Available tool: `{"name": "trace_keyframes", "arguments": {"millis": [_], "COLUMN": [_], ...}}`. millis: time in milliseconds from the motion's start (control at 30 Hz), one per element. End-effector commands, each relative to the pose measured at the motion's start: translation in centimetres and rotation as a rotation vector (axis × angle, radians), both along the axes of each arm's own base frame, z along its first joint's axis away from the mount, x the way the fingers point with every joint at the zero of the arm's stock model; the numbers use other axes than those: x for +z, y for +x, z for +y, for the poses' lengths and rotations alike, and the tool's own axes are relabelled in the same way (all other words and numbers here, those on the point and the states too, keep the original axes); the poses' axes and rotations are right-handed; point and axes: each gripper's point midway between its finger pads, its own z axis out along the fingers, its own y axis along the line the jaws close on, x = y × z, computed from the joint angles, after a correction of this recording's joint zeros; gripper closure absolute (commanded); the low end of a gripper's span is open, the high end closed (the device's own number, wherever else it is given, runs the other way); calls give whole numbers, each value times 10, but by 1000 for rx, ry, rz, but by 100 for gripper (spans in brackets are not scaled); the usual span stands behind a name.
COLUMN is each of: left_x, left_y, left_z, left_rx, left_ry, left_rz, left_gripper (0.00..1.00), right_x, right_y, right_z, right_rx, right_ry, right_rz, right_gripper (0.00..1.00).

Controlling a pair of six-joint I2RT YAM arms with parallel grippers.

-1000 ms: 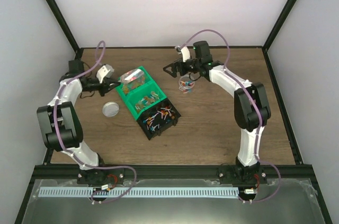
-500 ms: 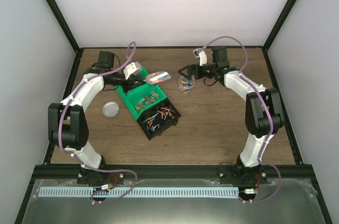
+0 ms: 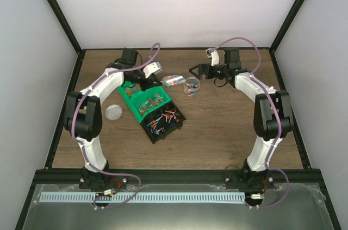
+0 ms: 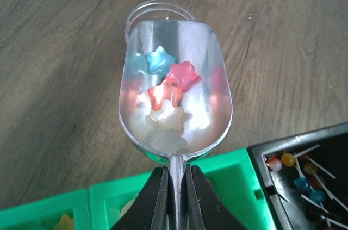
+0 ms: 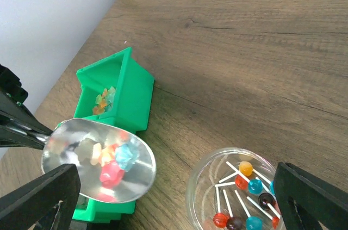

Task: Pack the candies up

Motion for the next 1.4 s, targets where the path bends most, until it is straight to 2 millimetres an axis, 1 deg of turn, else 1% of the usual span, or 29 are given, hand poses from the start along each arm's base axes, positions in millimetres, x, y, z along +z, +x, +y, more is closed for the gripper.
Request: {"name": "trace_keyframes", "arguments": {"millis": [0, 100, 200, 400, 533, 733, 900, 1233, 1367], "left_x": [-1, -3, -8, -15, -19, -19, -24, -17, -16], "left_y": [10, 17, 20, 18, 18, 24, 24, 25, 26], "left_z": [-14, -18, -23, -37, -41, -42, -44, -48, -47], "left_rx": [-5, 6, -1, -27, -35, -15, -20, -28, -24], "left_ry": [31, 49, 77, 136, 187, 249, 306, 376, 409], "left_rz": [6, 4, 11, 18, 14, 6, 16, -1, -7], "left_gripper": [96, 96, 96, 96, 96, 96, 96, 96, 96], "right_x": [4, 6, 7, 3, 3, 9, 11, 14, 15], "right_y": [4, 4, 4, 7, 7, 6, 6, 7, 7], "right_z": [-1, -2, -3, -9, -13, -14, -15, -17, -18], "right_rx": [-8, -11, -12, -31, -32, -30, -32, -38, -39], "right_ry": [5, 2, 1, -9, -2, 9, 10, 8, 7], "right_rz": [-16, -24, -29, -23, -15, -20, -25, -36, -38], "right_gripper": [0, 0, 0, 0, 0, 0, 0, 0, 0]}}
